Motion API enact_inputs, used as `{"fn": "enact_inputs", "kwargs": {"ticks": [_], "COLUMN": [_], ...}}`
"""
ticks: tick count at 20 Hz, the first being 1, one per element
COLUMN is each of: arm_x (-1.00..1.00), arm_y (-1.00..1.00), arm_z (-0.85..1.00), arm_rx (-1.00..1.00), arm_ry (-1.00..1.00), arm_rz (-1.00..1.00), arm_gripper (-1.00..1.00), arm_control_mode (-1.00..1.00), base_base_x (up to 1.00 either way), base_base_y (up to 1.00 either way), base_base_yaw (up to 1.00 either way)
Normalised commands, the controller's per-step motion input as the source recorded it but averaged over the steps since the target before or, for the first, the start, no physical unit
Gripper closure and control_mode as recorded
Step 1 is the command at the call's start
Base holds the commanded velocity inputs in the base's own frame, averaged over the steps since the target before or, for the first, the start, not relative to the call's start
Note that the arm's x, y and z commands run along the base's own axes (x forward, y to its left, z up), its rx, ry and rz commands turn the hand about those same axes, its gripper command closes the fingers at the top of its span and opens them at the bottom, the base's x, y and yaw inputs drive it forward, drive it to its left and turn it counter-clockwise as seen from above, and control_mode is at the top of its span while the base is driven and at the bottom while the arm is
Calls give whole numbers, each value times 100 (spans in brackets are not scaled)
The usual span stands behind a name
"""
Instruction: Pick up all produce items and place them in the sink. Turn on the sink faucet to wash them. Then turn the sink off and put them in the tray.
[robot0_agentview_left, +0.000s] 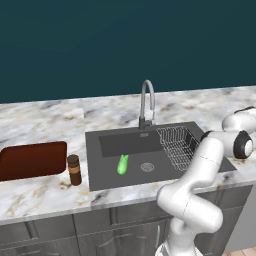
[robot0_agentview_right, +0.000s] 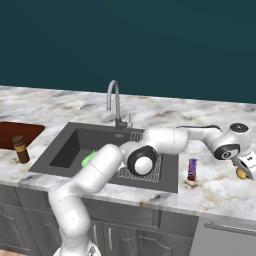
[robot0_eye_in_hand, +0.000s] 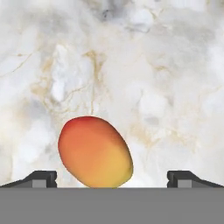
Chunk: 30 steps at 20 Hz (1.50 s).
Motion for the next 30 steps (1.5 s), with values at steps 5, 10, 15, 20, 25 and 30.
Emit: {"fn": "enact_inputs", "kwargs": {"ticks": [5,10,15,20,25,30], "arm_x": [16,0,0,0,-35,-59], "arm_y": [-9,0,1,10,36,43], "arm_z": [-22,-24,-28,-15,7,18], "arm_rx": [0,0,0,0,0,0], "arm_ry": [1,0,0,0,-3,5], "arm_rz": [0,2,2,1,0,-1], "arm_gripper": [-100,-100,100,100,100,100], "arm_control_mode": [-100,-100,-100,-100,-100,-100], "base_base_x": [0,0,0,0,0,0], "base_base_y": [0,0,0,0,0,0], "base_base_yaw": [0,0,0,0,0,0]}}
